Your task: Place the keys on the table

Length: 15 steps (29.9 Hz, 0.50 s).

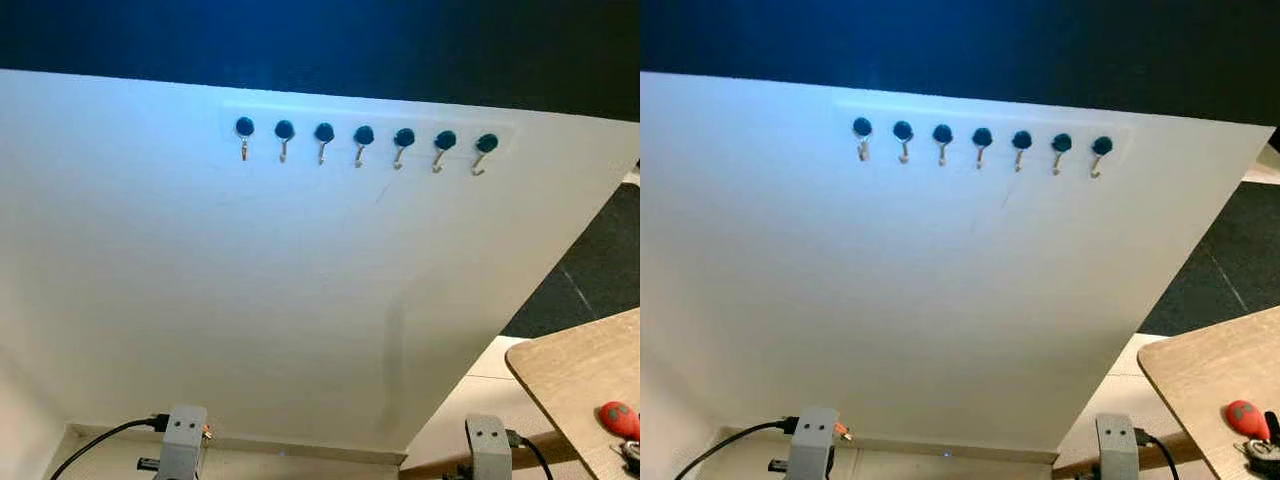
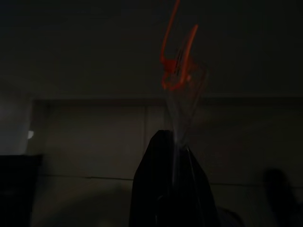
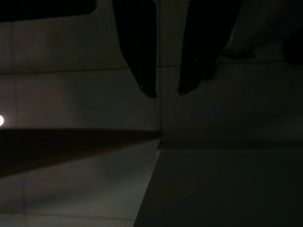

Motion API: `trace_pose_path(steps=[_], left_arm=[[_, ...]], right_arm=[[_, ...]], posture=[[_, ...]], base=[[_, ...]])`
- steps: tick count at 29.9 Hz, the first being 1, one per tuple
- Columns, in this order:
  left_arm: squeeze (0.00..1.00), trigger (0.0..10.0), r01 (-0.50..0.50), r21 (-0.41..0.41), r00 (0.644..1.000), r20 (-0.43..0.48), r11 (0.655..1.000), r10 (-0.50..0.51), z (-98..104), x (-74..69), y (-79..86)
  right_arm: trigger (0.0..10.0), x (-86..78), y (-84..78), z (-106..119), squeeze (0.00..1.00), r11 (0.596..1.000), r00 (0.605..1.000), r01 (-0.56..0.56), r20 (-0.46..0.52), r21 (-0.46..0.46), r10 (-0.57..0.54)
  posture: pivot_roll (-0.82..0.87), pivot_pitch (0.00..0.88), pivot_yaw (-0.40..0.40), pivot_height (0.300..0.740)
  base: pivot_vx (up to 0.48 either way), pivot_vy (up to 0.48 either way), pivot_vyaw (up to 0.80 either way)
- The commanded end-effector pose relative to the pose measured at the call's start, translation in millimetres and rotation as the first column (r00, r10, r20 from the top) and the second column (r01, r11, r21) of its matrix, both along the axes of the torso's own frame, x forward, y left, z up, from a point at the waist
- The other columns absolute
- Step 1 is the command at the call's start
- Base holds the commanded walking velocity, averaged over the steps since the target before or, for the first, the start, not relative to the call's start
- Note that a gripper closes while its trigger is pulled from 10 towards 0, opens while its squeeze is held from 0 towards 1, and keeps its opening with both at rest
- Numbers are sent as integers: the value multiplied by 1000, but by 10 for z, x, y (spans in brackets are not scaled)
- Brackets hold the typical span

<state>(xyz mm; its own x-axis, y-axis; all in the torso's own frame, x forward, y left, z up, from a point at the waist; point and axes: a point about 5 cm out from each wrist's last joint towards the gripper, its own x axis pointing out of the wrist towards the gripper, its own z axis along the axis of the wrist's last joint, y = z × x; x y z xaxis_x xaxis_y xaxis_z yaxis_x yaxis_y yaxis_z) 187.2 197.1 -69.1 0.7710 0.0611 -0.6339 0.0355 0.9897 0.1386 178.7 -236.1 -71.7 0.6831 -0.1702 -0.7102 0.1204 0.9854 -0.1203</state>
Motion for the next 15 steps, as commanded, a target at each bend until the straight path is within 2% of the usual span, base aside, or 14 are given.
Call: trace_pose_path(steps=[1, 4, 5, 8, 10, 12, 15], left_arm=[[0, 10000, 0, 2, 1000, -16, 1000, 0, -5, -10, 45], [0, 10000, 33, -40, 999, -22, 999, -34, 1, 23, 5], [0, 10000, 33, -40, 999, -22, 999, -34, 1, 23, 5], [0, 10000, 59, -12, 998, -4, 998, -59, 25, 44, 34], [0, 10000, 56, -3, 998, -2, 998, -56, 29, 47, 46], [0, 10000, 29, -6, 1000, -6, 1000, -29, 27, 42, 75], [0, 10000, 48, -11, 999, -17, 999, -48, 13, 25, 57]], right_arm=[[10000, -29, 4, -19, 0, 1000, 1000, -17, -20, 11, 17], [10000, 41, 121, -11, 0, 995, 998, -69, -3, 66, 70], [10000, 41, 121, -11, 0, 995, 998, -69, -3, 66, 70], [10000, 172, 198, 43, 0, 994, 997, -63, 45, 94, 59], [10000, 183, 216, 47, 0, 993, 997, -71, 50, 98, 66], [10000, 181, 280, 36, 0, 985, 992, -125, 46, 118, 120], [10000, 158, 282, 26, 0, 983, 989, -146, 40, 109, 143]], posture=[[-9, 36, -8, 740], [-16, 35, 10, 740], [-16, 35, 10, 740], [-22, 38, 10, 740], [-22, 38, 10, 740], [-20, 32, 3, 740], [-11, 31, -8, 740]], base=[[0, 0, 0], [0, 0, 0], [0, 0, 0], [0, 0, 0], [0, 0, 0], [0, 0, 0], [0, 0, 0]])
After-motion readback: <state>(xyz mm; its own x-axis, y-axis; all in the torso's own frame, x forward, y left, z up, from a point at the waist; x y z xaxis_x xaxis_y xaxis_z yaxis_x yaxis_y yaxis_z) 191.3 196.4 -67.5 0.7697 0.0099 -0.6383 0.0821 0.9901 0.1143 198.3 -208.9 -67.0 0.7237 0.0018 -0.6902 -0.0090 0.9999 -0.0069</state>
